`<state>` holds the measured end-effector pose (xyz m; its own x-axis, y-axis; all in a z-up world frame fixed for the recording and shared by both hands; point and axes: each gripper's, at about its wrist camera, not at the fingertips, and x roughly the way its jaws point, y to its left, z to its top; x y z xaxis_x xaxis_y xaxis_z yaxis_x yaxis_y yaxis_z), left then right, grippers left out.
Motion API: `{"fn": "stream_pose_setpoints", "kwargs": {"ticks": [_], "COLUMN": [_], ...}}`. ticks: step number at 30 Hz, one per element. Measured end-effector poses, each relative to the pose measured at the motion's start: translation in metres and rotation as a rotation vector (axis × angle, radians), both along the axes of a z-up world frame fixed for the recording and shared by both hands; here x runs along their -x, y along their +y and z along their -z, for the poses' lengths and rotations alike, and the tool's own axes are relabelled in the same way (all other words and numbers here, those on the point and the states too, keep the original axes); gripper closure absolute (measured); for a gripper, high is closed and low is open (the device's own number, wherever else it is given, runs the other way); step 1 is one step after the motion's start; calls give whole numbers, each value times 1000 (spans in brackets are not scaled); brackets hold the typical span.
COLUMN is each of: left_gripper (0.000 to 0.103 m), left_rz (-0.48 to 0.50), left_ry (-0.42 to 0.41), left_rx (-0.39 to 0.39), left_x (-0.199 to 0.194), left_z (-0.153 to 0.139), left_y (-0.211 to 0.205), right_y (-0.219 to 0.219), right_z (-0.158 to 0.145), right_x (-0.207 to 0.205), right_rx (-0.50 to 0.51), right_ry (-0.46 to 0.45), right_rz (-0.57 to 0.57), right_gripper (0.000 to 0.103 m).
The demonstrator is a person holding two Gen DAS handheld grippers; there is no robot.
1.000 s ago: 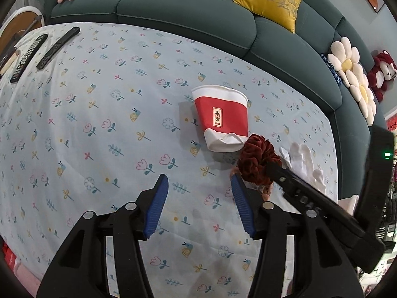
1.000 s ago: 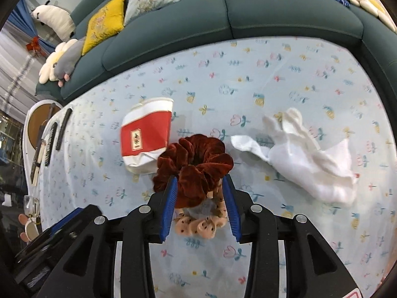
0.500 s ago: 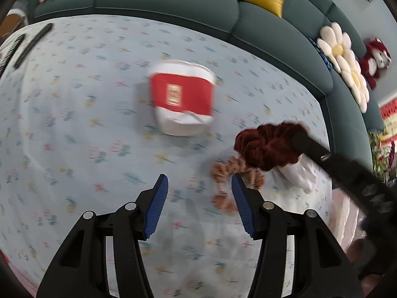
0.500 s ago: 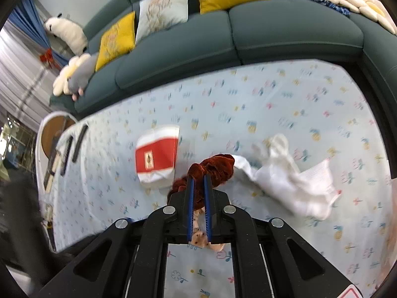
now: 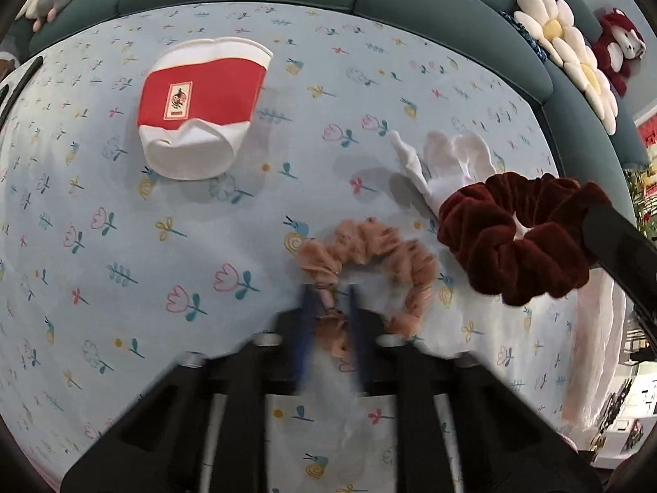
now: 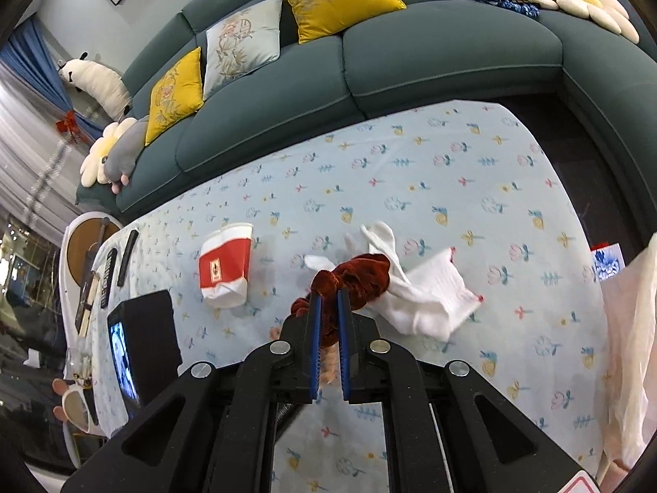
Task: Collect trash
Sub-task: 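Grasp the dark red scrunchie with the right tool while the left grasps the tan hair tie, then carry the scrunchie and hair tie over the white bin and open both tools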
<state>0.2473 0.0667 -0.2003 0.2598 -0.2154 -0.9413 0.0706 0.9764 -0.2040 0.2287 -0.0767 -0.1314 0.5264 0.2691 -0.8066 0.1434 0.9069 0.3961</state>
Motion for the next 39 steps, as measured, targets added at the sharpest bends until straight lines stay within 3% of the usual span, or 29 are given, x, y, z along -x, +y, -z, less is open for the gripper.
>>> {"fn": "stream_pose_setpoints", "kwargs": {"ticks": [8, 16, 26, 33, 39], "left_gripper": [97, 97, 97, 97, 97], "left_rz": [9, 52, 168, 271, 350], "left_ry": [-65, -224, -409, -469, -482], "left_rx": [11, 43, 107, 115, 115], "left_x": [11, 24, 62, 97, 123], "left_z": [-35, -126, -227, -254, -255], "left_y": [-6, -36, -107, -166, -208], "right_y": [-10, -49, -121, -166, -210], "right_z": [-27, -95, -178, -201, -203], "right_x": [15, 34, 92, 134, 175], "right_rx": [7, 22, 61, 78, 86], "right_ry": [-56, -184, -350, -401, -411], "right_rz": [11, 64, 172, 241, 316], "right_gripper": [96, 96, 96, 96, 96]}}
